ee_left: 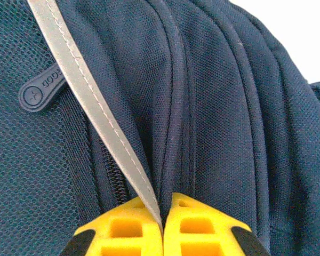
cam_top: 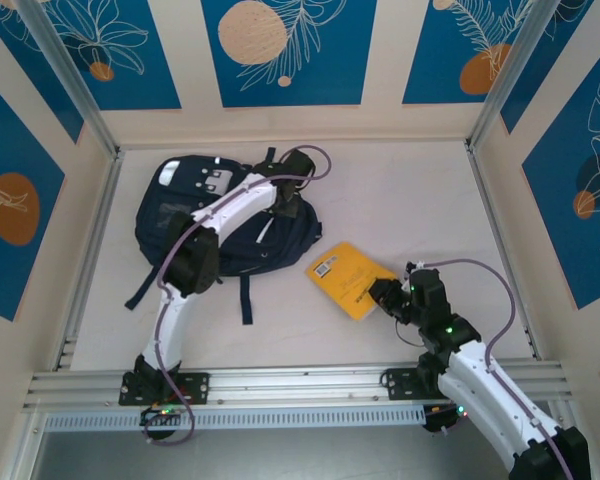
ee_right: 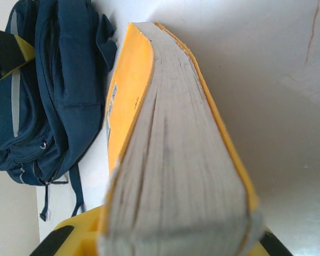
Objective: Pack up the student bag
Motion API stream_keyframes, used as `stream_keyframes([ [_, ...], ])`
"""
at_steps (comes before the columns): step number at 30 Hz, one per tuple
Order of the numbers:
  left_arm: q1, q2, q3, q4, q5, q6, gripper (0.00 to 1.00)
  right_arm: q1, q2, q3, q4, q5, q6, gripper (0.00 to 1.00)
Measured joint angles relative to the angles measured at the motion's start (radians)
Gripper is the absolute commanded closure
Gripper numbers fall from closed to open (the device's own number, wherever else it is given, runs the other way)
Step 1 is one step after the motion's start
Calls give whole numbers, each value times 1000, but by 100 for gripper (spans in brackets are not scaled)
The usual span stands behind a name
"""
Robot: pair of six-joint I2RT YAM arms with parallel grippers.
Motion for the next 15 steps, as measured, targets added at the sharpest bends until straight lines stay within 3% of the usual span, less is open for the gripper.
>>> stream_keyframes([
  [7, 21, -249, -50, -61, 154, 90, 100, 0, -31, 150, -190, 12, -79, 100],
  [15, 89, -556, -92, -97, 454, 137, 100, -3, -160, 406, -398, 19, -113, 100],
])
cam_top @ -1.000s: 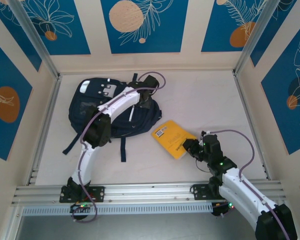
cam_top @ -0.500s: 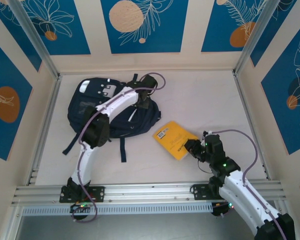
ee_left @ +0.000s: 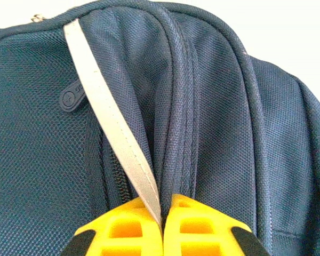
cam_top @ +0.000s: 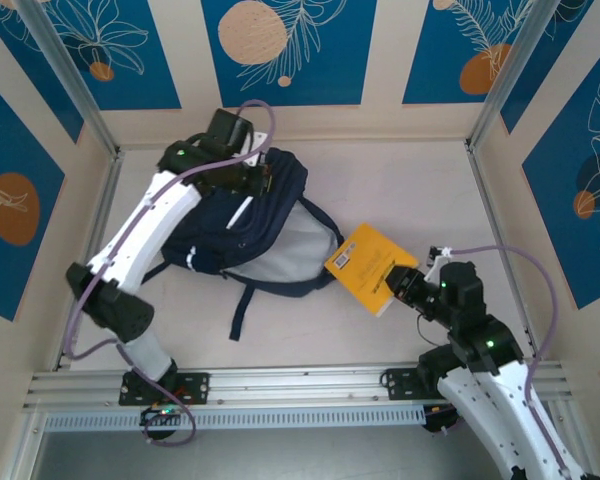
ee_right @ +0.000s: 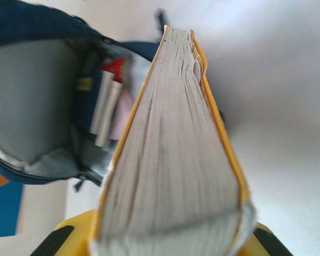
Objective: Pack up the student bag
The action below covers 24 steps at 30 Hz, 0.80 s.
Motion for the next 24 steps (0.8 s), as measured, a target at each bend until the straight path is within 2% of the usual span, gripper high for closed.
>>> stream_keyframes([
  [5, 37, -75, -35, 0, 154, -21, 100, -1, 31, 106, 42, -107, 2, 100],
  [11, 48, -76, -85, 49, 292, -85, 100, 0, 64, 47, 190, -253, 89, 100],
  [17, 60, -75, -97, 89, 334, -132, 100, 1, 84, -77, 353, -328, 213, 100],
  [24, 62, -75, -103, 107, 354, -160, 100, 16, 152, -90, 471, -338, 268, 100],
])
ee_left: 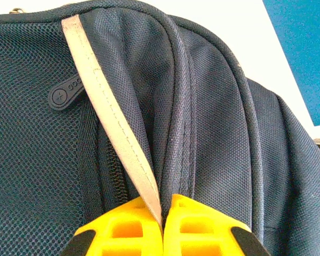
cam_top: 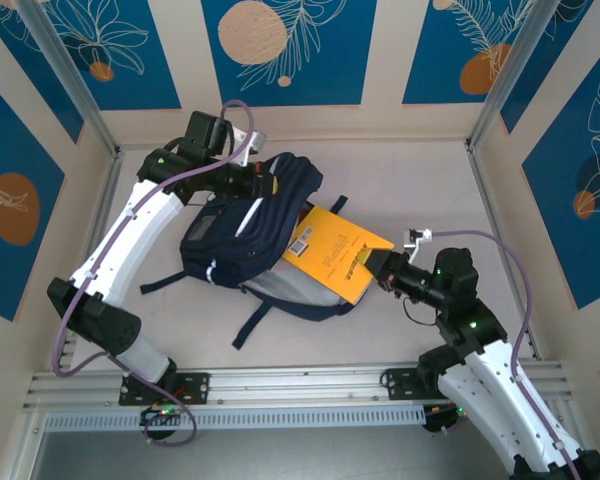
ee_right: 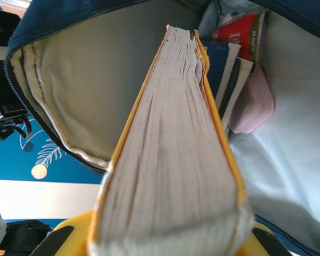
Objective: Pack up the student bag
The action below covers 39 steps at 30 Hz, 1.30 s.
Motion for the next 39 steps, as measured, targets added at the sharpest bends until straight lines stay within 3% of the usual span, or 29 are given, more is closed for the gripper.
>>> stream_keyframes([
  [5, 0, 0, -6, 8, 21, -14, 100, 47, 131, 2, 88, 2, 8, 100],
  [11, 3, -2, -26, 47, 61, -38, 100, 150, 402, 72, 176, 41, 2, 100],
  [23, 3, -5, -69, 133, 144, -118, 100, 364, 1137, 560, 314, 255, -39, 100],
  [25, 5, -6, -73, 150, 144, -136, 100, 372, 1249, 624, 341, 268, -2, 93],
  [31, 18, -6, -74, 181, 144, -167, 100, 387, 1490, 798, 488, 231, 61, 53],
  [35, 20, -6, -74, 190, 143, -171, 100, 398, 1469, 790, 508, 245, 6, 34],
  [39, 18, -6, -74, 193, 144, -169, 100, 388, 1351, 659, 523, 250, -45, 20],
])
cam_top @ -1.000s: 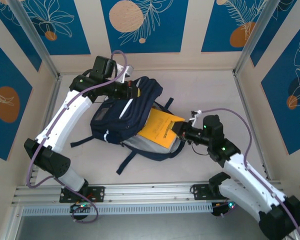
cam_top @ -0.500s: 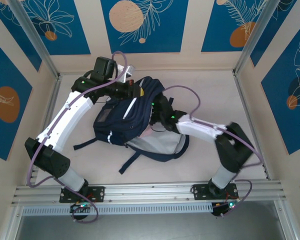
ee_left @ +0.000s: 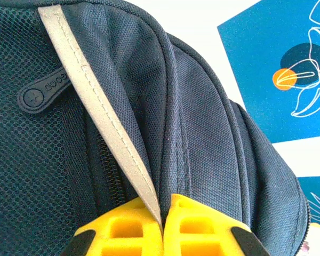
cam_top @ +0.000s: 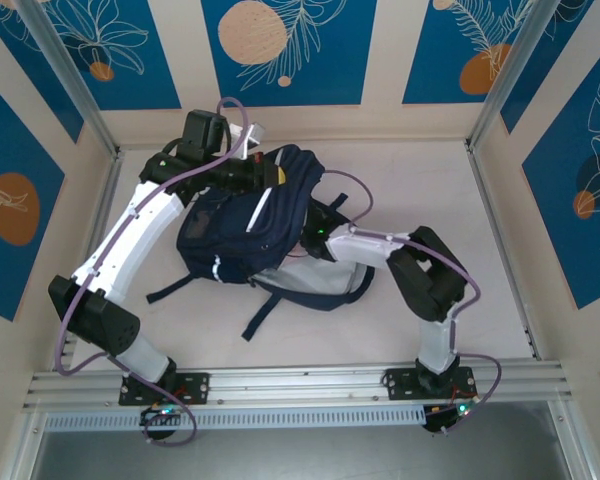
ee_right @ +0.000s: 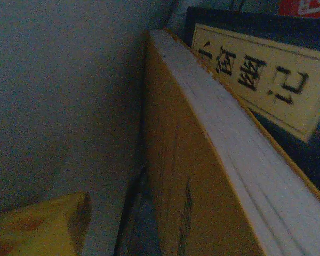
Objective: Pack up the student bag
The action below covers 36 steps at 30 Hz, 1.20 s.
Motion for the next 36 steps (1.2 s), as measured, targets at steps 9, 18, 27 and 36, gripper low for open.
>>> stream_keyframes([
  [9, 1, -7, -40, 21, -16, 7, 100, -73, -363, -320, 3, 10, -82, 2],
  [18, 2, -63, -101, 29, -91, 7, 100, -96, -875, -587, -111, 63, -186, 5],
  [27, -34, 13, -145, 127, -106, -43, 100, -196, -1304, -690, -435, 50, -231, 8],
  [36, -150, 280, -67, 220, -140, -124, 98, -198, -1384, -686, -716, 69, -295, 17],
])
